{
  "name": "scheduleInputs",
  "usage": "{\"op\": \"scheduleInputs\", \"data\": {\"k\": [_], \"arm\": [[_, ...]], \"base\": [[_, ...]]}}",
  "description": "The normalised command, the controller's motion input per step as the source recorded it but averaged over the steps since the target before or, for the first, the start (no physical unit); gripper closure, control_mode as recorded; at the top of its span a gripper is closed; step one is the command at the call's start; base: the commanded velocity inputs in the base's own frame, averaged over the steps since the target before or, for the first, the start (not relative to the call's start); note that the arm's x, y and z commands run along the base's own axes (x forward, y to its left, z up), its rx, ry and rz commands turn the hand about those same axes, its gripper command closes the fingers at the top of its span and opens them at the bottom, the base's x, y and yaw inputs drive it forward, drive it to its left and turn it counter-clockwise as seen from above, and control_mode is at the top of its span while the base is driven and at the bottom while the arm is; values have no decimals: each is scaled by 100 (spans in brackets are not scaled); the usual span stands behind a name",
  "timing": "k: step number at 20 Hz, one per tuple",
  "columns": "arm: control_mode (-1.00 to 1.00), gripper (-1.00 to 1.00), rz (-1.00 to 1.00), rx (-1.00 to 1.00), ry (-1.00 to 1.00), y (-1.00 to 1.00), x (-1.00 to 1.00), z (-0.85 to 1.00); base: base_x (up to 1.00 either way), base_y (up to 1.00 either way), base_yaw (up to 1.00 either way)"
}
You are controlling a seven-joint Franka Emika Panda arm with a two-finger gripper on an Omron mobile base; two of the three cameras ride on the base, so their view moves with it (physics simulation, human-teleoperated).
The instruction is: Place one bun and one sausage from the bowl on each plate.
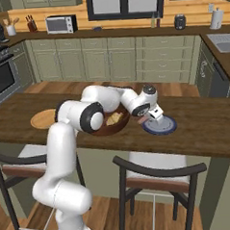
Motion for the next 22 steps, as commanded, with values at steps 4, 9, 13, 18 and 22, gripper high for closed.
{"op": "scheduleInputs", "data": {"k": [4,9,13,18,22], "arm": [[-100,-100,0,-4,0,-10,61,-41],[-100,-100,-1,-1,0,-30,8,-9],[-100,-100,-1,0,-2,-7,0,10],[-100,-100,0,-6,-12,55,-30,59],[-100,-100,13,-15,-12,93,-92,84]], "base": [[0,0,0],[0,0,0],[0,0,0],[0,0,0],[0,0,0]]}}
